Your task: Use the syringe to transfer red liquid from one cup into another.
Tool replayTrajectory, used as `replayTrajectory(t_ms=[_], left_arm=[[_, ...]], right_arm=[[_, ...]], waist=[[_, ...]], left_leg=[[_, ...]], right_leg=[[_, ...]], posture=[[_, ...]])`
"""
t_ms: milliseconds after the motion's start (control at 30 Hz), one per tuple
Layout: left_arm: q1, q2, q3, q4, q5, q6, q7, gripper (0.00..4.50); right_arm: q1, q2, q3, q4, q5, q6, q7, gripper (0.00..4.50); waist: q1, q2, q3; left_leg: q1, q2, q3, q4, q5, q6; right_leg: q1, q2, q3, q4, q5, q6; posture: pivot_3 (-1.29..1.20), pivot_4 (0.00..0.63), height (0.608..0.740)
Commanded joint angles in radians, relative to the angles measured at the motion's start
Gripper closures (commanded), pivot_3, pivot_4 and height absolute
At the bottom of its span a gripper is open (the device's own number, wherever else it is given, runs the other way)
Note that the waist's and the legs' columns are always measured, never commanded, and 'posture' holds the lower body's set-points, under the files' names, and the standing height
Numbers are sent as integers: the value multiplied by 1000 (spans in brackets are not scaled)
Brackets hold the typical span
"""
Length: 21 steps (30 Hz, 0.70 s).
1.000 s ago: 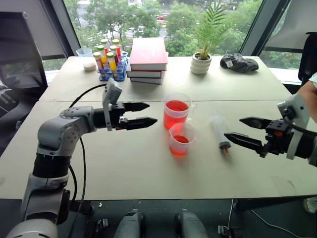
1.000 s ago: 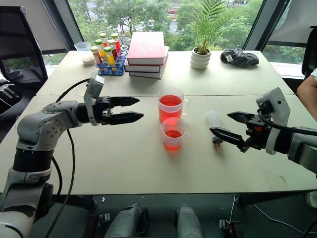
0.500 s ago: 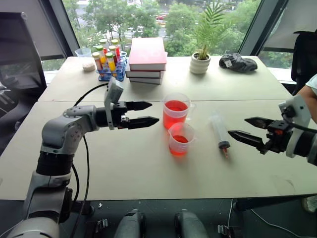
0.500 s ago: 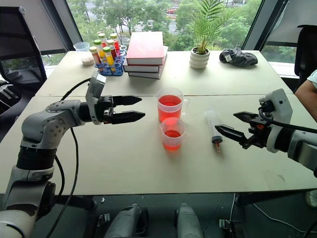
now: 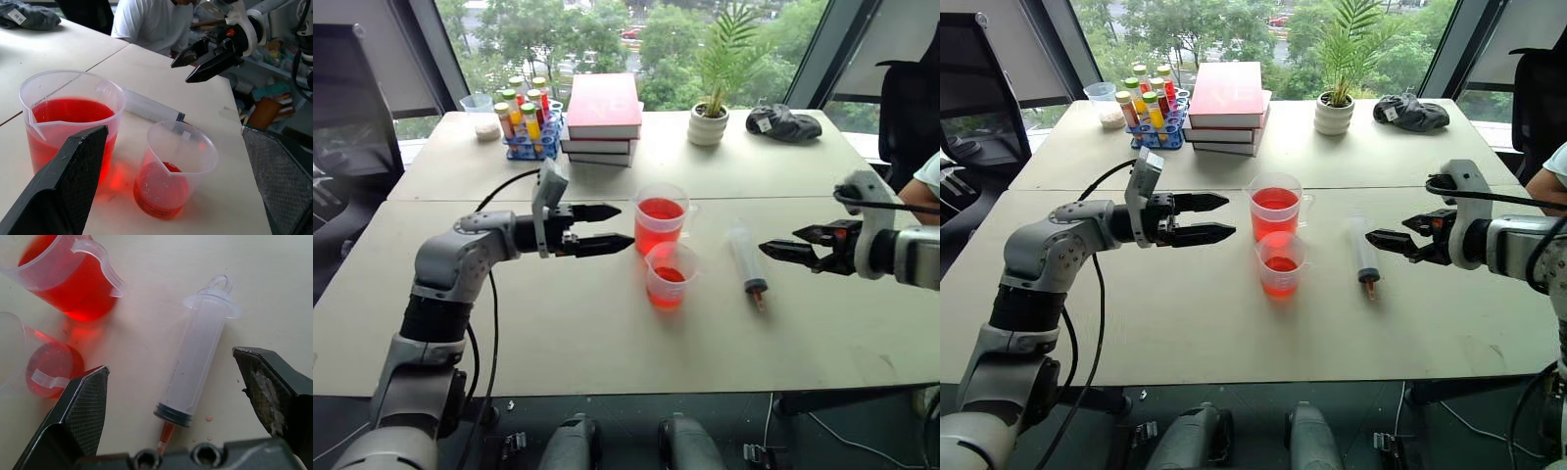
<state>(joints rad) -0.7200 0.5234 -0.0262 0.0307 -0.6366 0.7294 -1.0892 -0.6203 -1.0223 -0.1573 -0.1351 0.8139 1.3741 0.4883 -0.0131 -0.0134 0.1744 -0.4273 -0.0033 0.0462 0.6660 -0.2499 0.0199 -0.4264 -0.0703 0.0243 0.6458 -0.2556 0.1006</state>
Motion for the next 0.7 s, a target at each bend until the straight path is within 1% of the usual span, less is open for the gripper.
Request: replayTrajectory(t_ms=[33,133,267,333,400,467,600,633,700], left_arm=[[-13,-3,1,-20,15,-35,-1,0],[-15,-19,7,-39,10,-23,21,0],[-2,-30,11,-96,-8,8,54,0],[3,-36,14,-110,-8,15,67,0],[13,-49,20,-135,-17,29,93,0],[17,-56,24,-148,-22,38,110,0],[20,-62,29,-148,-23,37,127,0],[22,-62,29,-149,-24,36,128,0],[28,-60,31,-149,-25,33,130,0]], right_arm=[[-110,31,129,135,-104,0,11,83],[-198,66,223,255,-182,-5,28,83],[-296,126,372,426,-310,-77,83,83],[-332,159,402,500,-355,-101,101,83],[-388,228,436,626,-418,-155,105,83],[-430,274,463,726,-477,-206,116,83],[-483,327,488,877,-562,-280,159,83],[-493,336,495,907,-583,-301,169,319],[-511,355,498,962,-621,-334,184,949]], waist=[[0,0,0],[2,0,0],[0,0,0],[0,0,0],[0,0,0],[-3,0,0],[-2,0,0],[-1,0,0],[-2,0,0]], left_leg=[[0,0,0,0,0,0],[0,0,0,0,0,0],[-1,-1,1,0,0,0],[-1,-1,1,0,0,0],[-1,-1,1,0,0,0],[-1,-1,1,0,0,0],[-1,-1,1,0,0,0],[-1,-1,1,0,0,0],[-1,-1,1,0,0,0]], right_leg=[[0,0,0,0,0,0],[0,-1,0,0,0,-1],[-1,-1,0,-1,1,1],[-1,-1,-1,-1,1,1],[-1,-1,-1,-1,1,1],[-1,-1,-1,0,1,1],[-1,2,-1,0,1,2],[-1,2,-1,0,1,2],[-1,2,-1,0,1,2]], posture=[[0,150,740],[0,150,740],[0,150,740],[0,150,740],[0,150,740],[0,150,740],[0,150,740],[0,150,740],[0,150,740]])
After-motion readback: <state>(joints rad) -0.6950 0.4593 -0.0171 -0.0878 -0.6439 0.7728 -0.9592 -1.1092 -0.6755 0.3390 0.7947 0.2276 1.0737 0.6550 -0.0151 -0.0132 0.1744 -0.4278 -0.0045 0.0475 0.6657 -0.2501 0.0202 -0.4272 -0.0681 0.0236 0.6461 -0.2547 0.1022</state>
